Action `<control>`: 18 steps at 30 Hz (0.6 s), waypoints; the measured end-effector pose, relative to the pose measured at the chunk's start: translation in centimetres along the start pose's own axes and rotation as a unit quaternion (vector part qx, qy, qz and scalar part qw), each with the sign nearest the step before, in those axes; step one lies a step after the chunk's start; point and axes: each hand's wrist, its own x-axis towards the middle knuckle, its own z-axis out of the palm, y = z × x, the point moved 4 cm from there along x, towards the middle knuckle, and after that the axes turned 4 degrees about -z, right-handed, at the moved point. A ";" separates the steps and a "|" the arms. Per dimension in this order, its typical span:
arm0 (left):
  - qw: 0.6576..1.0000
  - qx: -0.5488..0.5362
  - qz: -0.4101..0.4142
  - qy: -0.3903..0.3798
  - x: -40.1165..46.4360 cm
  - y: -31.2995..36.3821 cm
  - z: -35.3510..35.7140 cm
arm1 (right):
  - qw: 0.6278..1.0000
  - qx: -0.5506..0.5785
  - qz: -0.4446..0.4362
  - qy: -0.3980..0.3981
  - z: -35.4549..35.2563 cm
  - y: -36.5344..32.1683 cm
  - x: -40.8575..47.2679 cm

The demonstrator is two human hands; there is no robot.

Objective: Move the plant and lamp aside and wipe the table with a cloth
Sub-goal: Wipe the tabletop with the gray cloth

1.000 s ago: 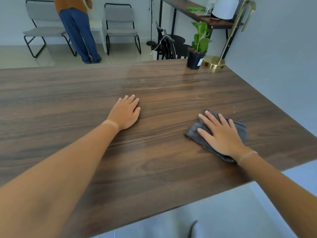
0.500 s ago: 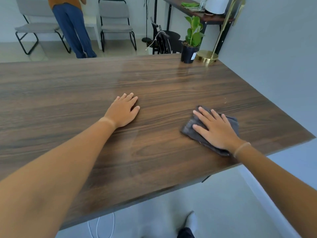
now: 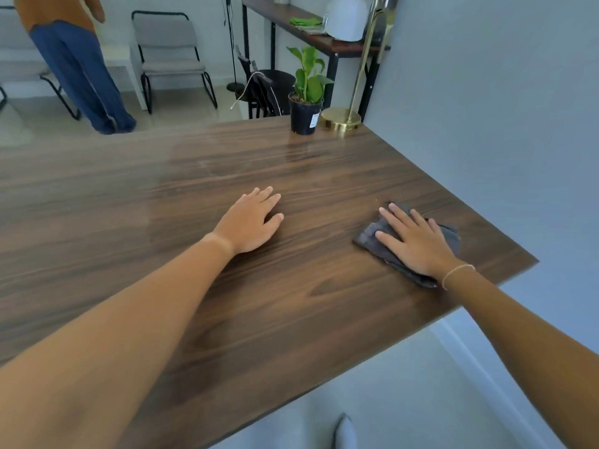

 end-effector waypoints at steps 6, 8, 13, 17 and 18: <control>1.000 0.012 -0.014 0.006 3.5 1.2 0.7 | 0.993 0.007 -0.114 0.011 1.6 -7.0 3.4; 0.999 0.023 -0.028 0.011 5.0 1.1 0.6 | 0.968 0.014 -0.251 0.007 1.7 -7.4 -1.0; 0.996 0.040 -0.073 0.017 7.0 0.7 1.0 | 0.985 0.007 -0.175 -0.001 -0.9 4.8 3.1; 0.991 0.048 -0.116 0.043 7.1 0.2 1.1 | 0.998 -0.011 -0.054 -0.019 -1.5 6.0 16.6; 0.993 0.042 -0.107 0.038 7.1 0.5 1.2 | 0.999 -0.004 -0.050 -0.017 -1.0 4.0 18.2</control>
